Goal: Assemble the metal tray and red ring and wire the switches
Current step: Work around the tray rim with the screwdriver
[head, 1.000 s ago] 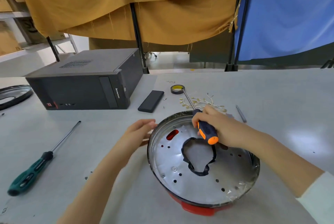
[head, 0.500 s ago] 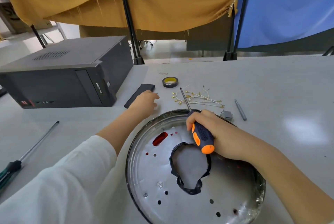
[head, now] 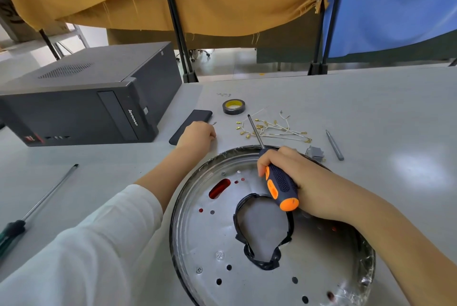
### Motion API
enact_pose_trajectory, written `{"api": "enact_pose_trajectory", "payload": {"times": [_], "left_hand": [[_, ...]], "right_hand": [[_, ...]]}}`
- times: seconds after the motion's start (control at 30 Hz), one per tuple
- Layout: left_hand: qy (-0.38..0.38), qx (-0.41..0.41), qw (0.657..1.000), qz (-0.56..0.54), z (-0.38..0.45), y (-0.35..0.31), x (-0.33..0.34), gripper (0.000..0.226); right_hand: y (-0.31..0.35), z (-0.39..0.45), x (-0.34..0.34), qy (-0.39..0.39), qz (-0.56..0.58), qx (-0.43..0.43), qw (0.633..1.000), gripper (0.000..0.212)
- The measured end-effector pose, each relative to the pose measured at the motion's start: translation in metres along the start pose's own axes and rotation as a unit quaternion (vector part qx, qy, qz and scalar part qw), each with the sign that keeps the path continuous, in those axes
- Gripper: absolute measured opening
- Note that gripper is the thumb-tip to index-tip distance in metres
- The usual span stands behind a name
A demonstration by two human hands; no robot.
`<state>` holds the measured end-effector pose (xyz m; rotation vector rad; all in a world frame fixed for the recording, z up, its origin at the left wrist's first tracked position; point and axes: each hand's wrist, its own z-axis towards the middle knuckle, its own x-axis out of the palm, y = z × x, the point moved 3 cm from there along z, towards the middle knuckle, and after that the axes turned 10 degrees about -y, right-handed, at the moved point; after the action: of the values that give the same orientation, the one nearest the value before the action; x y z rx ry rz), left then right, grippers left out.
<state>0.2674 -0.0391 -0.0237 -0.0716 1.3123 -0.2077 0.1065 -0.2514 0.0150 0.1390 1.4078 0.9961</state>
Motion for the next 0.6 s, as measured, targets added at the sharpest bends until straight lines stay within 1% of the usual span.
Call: {"api": "enact_pose_trajectory", "payload": {"times": [0.07,0.1,0.17,0.2,0.23,0.3,0.37,0.43,0.5,0.6], "left_hand": [[-0.005,-0.007,1.000,-0.010,0.000,-0.001,0.000,0.027],[-0.012,-0.017,0.999,-0.032,-0.001,0.000,0.000,0.026],[-0.035,-0.055,0.989,-0.130,-0.005,0.002,-0.006,0.022],[-0.050,-0.082,0.974,-0.205,-0.010,0.003,-0.012,0.019],[-0.068,-0.107,0.951,-0.280,-0.016,0.003,-0.021,0.016],[-0.095,-0.140,0.907,-0.385,-0.032,0.004,-0.040,0.012],[-0.105,-0.145,0.878,-0.443,-0.053,0.002,-0.058,0.012],[-0.114,-0.130,0.862,-0.477,-0.081,-0.001,-0.075,0.014],[-0.122,-0.106,0.864,-0.476,-0.114,-0.006,-0.090,0.016],[-0.120,-0.070,0.898,-0.416,-0.161,-0.016,-0.101,0.019]], "right_hand": [[0.000,0.000,0.000,-0.004,0.000,-0.002,1.000,0.047],[0.000,-0.001,-0.001,-0.005,0.002,-0.002,1.000,0.047],[-0.001,-0.001,0.000,-0.005,-0.006,0.001,1.000,0.046],[-0.002,-0.001,0.000,-0.004,-0.013,0.004,1.000,0.045],[-0.003,-0.001,0.000,-0.006,-0.018,0.008,1.000,0.044],[-0.002,-0.002,0.002,-0.014,-0.018,0.016,1.000,0.045],[0.001,-0.003,0.004,-0.028,-0.014,0.026,0.999,0.045],[0.006,-0.006,0.007,-0.042,-0.020,0.032,0.998,0.044],[0.013,-0.009,0.010,-0.056,-0.024,0.043,0.997,0.044],[0.023,-0.016,0.016,-0.089,-0.022,0.055,0.994,0.044]]}}
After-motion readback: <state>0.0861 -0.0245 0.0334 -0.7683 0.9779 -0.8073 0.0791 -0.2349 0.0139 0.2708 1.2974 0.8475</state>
